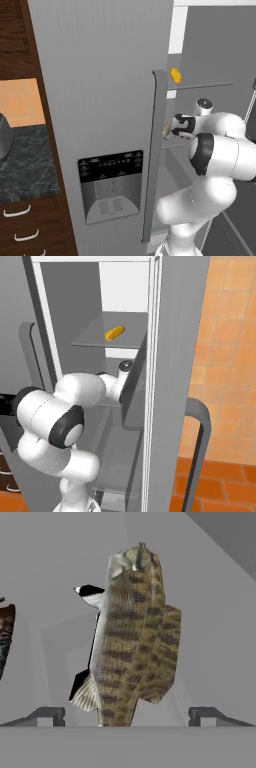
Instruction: Place one corn and one fish in each tupperware on the nearby counter, to pack two identical lunches.
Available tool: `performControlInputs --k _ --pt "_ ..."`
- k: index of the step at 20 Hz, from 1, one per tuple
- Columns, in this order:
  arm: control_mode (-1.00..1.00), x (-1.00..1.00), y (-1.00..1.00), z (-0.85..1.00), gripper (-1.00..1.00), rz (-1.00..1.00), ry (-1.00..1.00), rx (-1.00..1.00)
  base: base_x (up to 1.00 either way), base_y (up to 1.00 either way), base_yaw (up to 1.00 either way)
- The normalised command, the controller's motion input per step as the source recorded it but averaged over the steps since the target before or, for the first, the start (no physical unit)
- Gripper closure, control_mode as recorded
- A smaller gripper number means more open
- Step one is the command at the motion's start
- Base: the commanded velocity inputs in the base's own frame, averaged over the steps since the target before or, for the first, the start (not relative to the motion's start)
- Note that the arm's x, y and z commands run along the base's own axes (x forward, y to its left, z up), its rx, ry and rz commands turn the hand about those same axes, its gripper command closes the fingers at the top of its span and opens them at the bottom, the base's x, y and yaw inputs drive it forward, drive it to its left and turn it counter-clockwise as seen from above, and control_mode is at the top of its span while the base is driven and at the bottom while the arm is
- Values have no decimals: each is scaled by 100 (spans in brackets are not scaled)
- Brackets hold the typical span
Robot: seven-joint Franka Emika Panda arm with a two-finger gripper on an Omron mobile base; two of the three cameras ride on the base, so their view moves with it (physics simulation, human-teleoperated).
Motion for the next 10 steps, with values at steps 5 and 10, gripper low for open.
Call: performControlInputs --k 5,10 --pt "-100 40 -6 -34 -100 0 1 0 0 0 0" --pt "-100 8 0 -62 100 0 0 0 0 0 0"
